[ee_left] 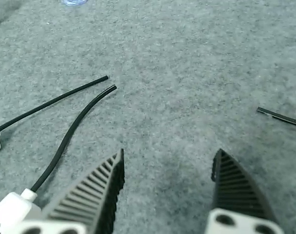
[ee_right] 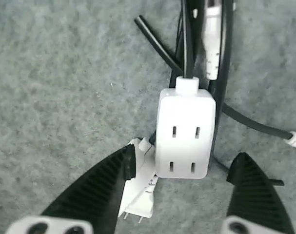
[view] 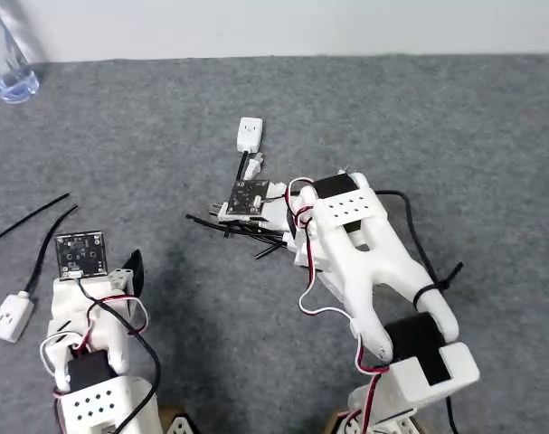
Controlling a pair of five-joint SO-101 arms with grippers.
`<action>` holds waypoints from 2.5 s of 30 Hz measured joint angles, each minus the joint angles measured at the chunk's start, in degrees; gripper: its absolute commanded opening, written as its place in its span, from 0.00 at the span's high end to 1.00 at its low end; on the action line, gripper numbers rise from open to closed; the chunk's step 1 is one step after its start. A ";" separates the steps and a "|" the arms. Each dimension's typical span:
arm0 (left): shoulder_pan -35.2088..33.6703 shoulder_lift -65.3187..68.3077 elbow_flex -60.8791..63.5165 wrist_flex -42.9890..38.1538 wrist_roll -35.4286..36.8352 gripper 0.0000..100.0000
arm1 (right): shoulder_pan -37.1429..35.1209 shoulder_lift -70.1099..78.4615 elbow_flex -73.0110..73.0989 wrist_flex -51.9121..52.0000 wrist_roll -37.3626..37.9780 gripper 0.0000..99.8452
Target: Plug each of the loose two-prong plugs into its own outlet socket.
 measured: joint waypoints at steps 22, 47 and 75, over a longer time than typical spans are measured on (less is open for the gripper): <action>0.00 0.00 0.00 0.00 -0.53 0.72 | -1.93 9.49 -12.22 5.19 0.26 0.99; -13.98 0.00 -0.44 0.09 6.68 0.72 | -28.31 -0.53 -39.65 29.63 -11.87 0.99; -51.87 0.00 0.00 5.45 -8.53 0.72 | -40.00 48.53 -62.86 -15.91 -12.40 0.99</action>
